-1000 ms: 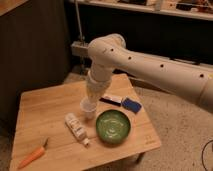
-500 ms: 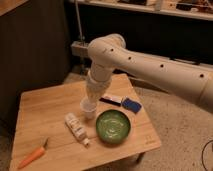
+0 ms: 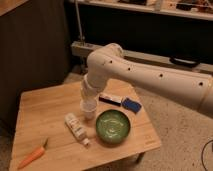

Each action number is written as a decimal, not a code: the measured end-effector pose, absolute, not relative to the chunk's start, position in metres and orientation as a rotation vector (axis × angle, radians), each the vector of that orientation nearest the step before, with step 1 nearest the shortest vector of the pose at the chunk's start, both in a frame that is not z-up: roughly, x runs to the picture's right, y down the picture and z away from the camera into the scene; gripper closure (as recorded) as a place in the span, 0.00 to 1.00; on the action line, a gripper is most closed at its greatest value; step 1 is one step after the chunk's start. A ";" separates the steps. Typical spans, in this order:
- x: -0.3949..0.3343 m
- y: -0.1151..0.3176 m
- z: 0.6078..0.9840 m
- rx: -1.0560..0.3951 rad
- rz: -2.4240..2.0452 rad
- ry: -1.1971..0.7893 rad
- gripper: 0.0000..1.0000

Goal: Place the bottle in the ceramic bowl

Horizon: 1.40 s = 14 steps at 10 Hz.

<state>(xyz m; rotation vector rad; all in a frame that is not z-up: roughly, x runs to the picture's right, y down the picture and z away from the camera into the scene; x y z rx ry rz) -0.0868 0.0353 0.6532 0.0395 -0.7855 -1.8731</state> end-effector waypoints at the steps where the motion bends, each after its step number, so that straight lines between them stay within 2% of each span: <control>1: -0.091 0.037 0.656 0.022 -1.881 -0.827 0.87; 2: -0.096 0.039 0.659 -0.006 -1.886 -0.870 0.88; 3: -0.098 0.039 0.660 -0.028 -1.886 -0.895 0.84; 4: -0.101 0.040 0.661 -0.053 -1.877 -0.928 0.72; 8: -0.110 0.048 0.663 -0.154 -1.838 -1.043 0.34; 9: -0.115 0.048 0.661 -0.172 -1.833 -1.066 0.30; 14: -0.134 0.070 0.653 -0.271 -1.839 -1.129 0.30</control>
